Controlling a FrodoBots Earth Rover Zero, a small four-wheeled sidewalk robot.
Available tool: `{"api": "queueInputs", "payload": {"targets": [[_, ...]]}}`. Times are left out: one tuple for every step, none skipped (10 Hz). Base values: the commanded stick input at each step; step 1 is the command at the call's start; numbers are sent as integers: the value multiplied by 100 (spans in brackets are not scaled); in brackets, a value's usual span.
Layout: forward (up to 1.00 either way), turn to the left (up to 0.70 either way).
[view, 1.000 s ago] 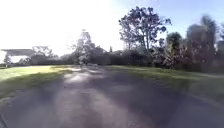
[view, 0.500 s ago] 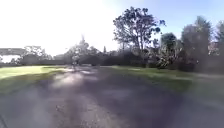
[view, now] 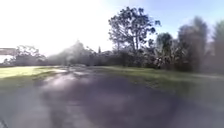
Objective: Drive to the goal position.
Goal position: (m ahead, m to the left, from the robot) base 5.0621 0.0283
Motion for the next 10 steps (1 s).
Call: {"api": "queueInputs", "payload": {"targets": [[70,0],[70,35],[70,35],[70,35],[70,18],[70,10],[70,1],[70,1],[70,3],[70,5]]}}
